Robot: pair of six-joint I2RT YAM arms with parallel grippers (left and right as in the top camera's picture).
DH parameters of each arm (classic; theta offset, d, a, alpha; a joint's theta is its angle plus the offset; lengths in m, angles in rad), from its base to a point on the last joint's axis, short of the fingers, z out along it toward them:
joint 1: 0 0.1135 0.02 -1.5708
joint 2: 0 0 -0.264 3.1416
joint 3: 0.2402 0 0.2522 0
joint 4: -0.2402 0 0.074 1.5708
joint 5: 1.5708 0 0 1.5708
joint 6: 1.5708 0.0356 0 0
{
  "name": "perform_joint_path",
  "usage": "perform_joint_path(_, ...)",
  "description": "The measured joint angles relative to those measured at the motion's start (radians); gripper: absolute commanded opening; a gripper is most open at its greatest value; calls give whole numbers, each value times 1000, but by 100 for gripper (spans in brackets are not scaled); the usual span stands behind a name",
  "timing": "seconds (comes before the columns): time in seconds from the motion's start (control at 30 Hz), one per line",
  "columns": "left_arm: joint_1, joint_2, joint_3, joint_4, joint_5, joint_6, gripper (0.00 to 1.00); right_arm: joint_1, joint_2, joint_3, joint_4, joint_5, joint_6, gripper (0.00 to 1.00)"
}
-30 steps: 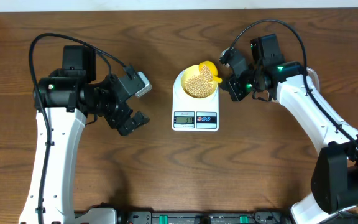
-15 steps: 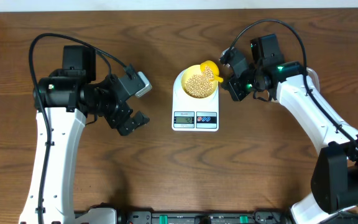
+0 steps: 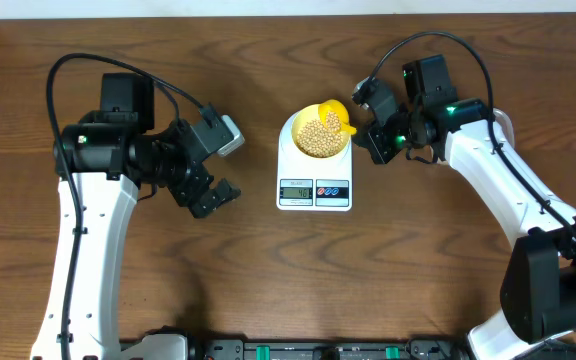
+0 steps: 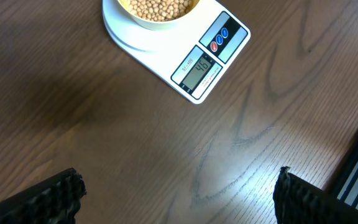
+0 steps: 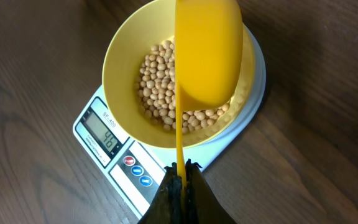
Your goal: Scoop item into bowl and weigh 50g on scale
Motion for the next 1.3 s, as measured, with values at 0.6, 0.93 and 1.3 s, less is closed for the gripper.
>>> perform_joint_path(0.6,0,0,0,0,0,0,99,0,0,0,0,-3,0,1)
perform_joint_path(0.93,0,0,0,0,0,0,99,0,0,0,0,21,0,1)
perform_joint_path(1.3,0,0,0,0,0,0,99,0,0,0,6,40,0,1)
